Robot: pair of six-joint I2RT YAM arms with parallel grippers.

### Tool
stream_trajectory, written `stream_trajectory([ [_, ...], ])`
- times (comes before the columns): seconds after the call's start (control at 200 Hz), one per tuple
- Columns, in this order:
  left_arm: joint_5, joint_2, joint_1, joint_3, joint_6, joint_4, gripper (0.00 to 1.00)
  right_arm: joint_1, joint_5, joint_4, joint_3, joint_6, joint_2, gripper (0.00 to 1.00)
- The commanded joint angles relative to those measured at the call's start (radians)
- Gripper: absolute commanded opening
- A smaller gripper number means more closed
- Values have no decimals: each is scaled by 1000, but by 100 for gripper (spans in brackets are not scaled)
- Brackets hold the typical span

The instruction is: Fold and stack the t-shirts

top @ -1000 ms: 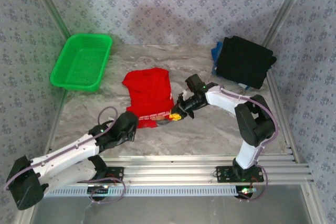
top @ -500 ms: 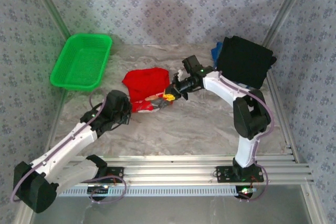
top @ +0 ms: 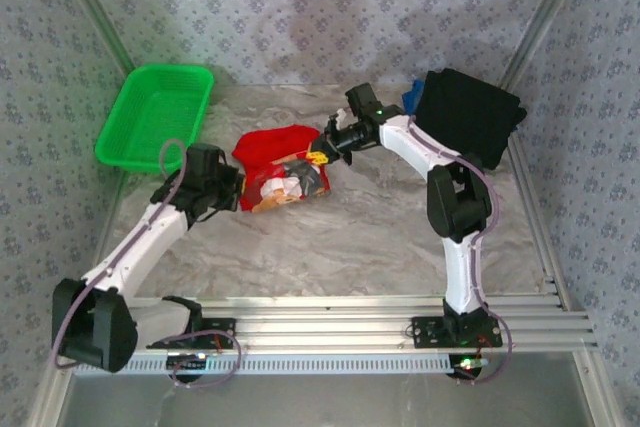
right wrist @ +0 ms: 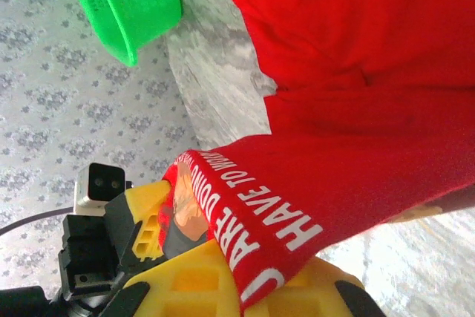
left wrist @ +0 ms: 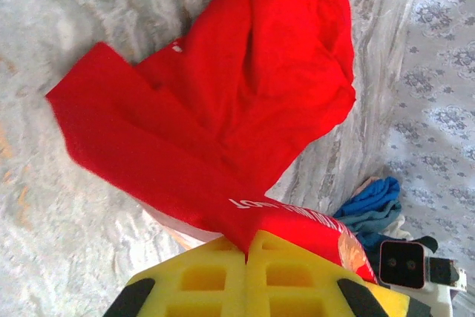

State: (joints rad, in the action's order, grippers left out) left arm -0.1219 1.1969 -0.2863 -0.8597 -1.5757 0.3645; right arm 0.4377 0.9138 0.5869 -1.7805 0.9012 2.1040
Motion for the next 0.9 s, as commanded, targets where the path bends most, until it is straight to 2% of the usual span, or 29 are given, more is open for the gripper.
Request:
stream_trajectory([
  [0.0,-73,49,47,-74,85,-18,0,-25,6,27,-75,17,48,0],
  [0.36,-165,259,114,-194,157,-78,0,-65,-1,-51,-219,75,198,0],
  [0.894,-237,434,185,-273,196,-155,0,-92,-4,-167,-379,173,352,0],
])
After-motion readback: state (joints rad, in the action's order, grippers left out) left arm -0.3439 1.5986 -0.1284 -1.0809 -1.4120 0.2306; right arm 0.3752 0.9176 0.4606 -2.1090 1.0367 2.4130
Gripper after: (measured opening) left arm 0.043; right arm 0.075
